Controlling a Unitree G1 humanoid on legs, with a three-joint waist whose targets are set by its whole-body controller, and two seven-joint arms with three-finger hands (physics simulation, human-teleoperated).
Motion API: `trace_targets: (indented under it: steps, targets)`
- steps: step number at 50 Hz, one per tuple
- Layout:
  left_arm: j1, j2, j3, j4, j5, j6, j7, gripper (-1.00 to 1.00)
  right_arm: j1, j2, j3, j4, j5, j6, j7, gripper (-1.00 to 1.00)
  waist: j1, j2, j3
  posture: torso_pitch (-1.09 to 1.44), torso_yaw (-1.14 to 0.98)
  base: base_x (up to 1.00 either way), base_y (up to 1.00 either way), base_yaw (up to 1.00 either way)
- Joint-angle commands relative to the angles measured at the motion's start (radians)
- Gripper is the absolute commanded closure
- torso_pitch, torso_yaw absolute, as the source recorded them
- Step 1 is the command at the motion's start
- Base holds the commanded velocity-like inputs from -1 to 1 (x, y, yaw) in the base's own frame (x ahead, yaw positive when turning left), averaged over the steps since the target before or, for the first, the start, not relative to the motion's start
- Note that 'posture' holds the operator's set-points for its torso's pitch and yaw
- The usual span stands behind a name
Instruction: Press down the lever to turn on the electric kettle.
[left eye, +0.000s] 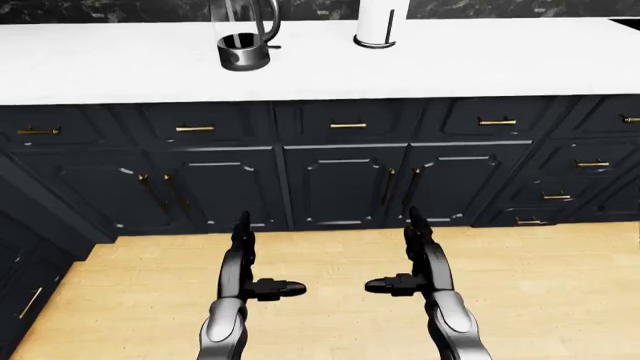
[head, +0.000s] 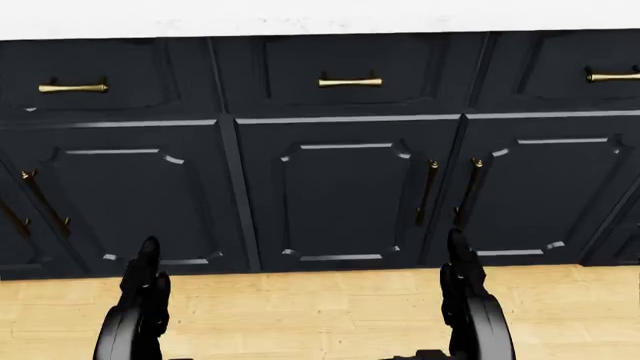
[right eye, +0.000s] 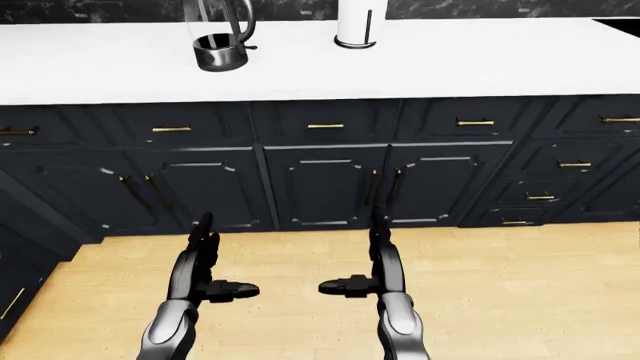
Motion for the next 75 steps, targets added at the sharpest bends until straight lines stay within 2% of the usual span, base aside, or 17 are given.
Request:
trace_targets:
  steps: [1, 3, 5, 7, 8, 17, 25, 37, 51, 54, 56, 63, 66, 70, 71, 73, 75]
  targets:
    - [-0.024, 0.016, -0.002, -0.128, -0.003, -0.064, -0.03, -1.0, -0.031, -0.011, -0.005, -0.091, 0.008, -0.054, 0.012, -1.0, -0.002, -0.008, -0.001, 0.0, 0.0, 0.0, 0.0, 0.0]
    - [-0.043, 0.018, 0.017, -0.11, -0.017, -0.047, -0.034, -1.0, -0.028, -0.012, -0.005, -0.11, 0.005, -0.047, 0.02, -1.0, 0.007, -0.001, -0.063, 0.0, 0.0, 0.0, 0.0, 0.0]
    - [-0.048, 0.027, 0.035, -0.122, -0.029, -0.031, -0.045, -1.0, -0.03, -0.012, -0.006, -0.117, 0.003, -0.043, 0.024, -1.0, 0.007, -0.007, -0.018, 0.0, 0.0, 0.0, 0.0, 0.0]
    - [-0.042, 0.032, 0.037, -0.131, -0.017, -0.062, -0.054, -1.0, -0.029, -0.011, -0.006, -0.122, 0.002, -0.041, 0.029, -1.0, 0.007, -0.007, -0.068, 0.0, 0.0, 0.0, 0.0, 0.0]
    - [-0.042, 0.032, 0.036, -0.126, -0.004, -0.067, -0.05, -1.0, -0.03, -0.011, -0.007, -0.124, 0.004, -0.04, 0.031, -1.0, 0.007, -0.006, -0.074, 0.0, 0.0, 0.0, 0.0, 0.0]
    - [-0.083, 0.06, 0.093, -0.166, -0.059, 0.006, -0.079, -1.0, -0.044, -0.024, -0.024, -0.173, 0.012, -0.003, 0.056, -1.0, 0.009, -0.002, -0.084, 0.0, 0.0, 0.0, 0.0, 0.0]
    - [-0.139, 0.113, 0.176, -0.234, -0.118, 0.069, -0.077, -1.0, -0.11, -0.061, -0.089, -0.259, 0.048, 0.081, 0.076, -1.0, 0.006, 0.002, -0.093, 0.0, 0.0, 0.0, 0.0, 0.0]
    - [-0.249, 0.236, 0.311, -0.325, -0.227, 0.225, -0.056, -1.0, -0.196, -0.14, -0.179, -0.434, 0.106, 0.225, 0.134, -1.0, 0.005, 0.006, -0.083, 0.0, 0.0, 0.0, 0.0, 0.0]
    - [-0.307, 0.336, 0.391, -0.378, -0.28, 0.239, -0.058, -1.0, -0.303, -0.203, -0.223, -0.553, 0.173, 0.375, 0.142, -1.0, 0.004, 0.008, -0.069, 0.0, 0.0, 0.0, 0.0, 0.0]
    - [-0.333, 0.37, 0.413, -0.368, -0.299, 0.231, -0.055, -1.0, -0.345, -0.232, -0.246, -0.579, 0.199, 0.42, 0.137, -1.0, 0.004, 0.013, -0.08, 0.0, 0.0, 0.04, 0.0, 0.0]
    - [-0.359, 0.399, 0.424, -0.36, -0.305, 0.226, -0.046, -1.0, -0.376, -0.253, -0.257, -0.602, 0.221, 0.457, 0.129, -1.0, 0.005, 0.016, -0.061, 0.0, 0.0, 0.07, 0.0, 0.0]
    - [-0.42, 0.479, 0.444, -0.333, -0.345, 0.23, -0.029, -1.0, -0.446, -0.297, -0.263, -0.581, 0.244, 0.479, 0.113, -1.0, 0.002, 0.009, -0.05, 0.0, 0.0, 0.09, 0.0, 0.0]
    - [-0.429, 0.503, 0.458, -0.337, -0.362, 0.245, -0.022, -1.0, -0.464, -0.312, -0.266, -0.599, 0.258, 0.502, 0.107, -1.0, 0.0, 0.027, -0.043, 0.0, 0.0, 0.2, 0.0, 0.0]
    - [-0.45, 0.533, 0.47, -0.329, -0.384, 0.255, -0.014, -1.0, -0.494, -0.334, -0.275, -0.62, 0.279, 0.54, 0.096, -1.0, 0.004, 0.083, -0.025, 0.0, 0.0, 0.27, 0.0, 0.0]
    - [-0.458, 0.543, 0.476, -0.326, -0.395, 0.259, -0.011, -1.0, -0.499, -0.337, -0.273, -0.626, 0.282, 0.546, 0.094, -1.0, 0.006, 0.055, -0.033, 0.0, 0.0, 0.27, 0.0, 0.0]
    - [-0.463, 0.562, 0.487, -0.325, -0.413, 0.265, -0.003, -1.0, -0.519, -0.348, -0.274, -0.639, 0.291, 0.569, 0.088, -1.0, 0.004, 0.067, -0.037, 0.0, 0.0, 0.27, 0.0, 0.0]
    - [-0.465, 0.576, 0.494, -0.319, -0.421, 0.264, 0.003, -1.0, -0.531, -0.356, -0.277, -0.648, 0.299, 0.581, 0.084, -1.0, 0.005, 0.055, -0.046, 0.0, 0.0, 0.27, 0.0, 0.0]
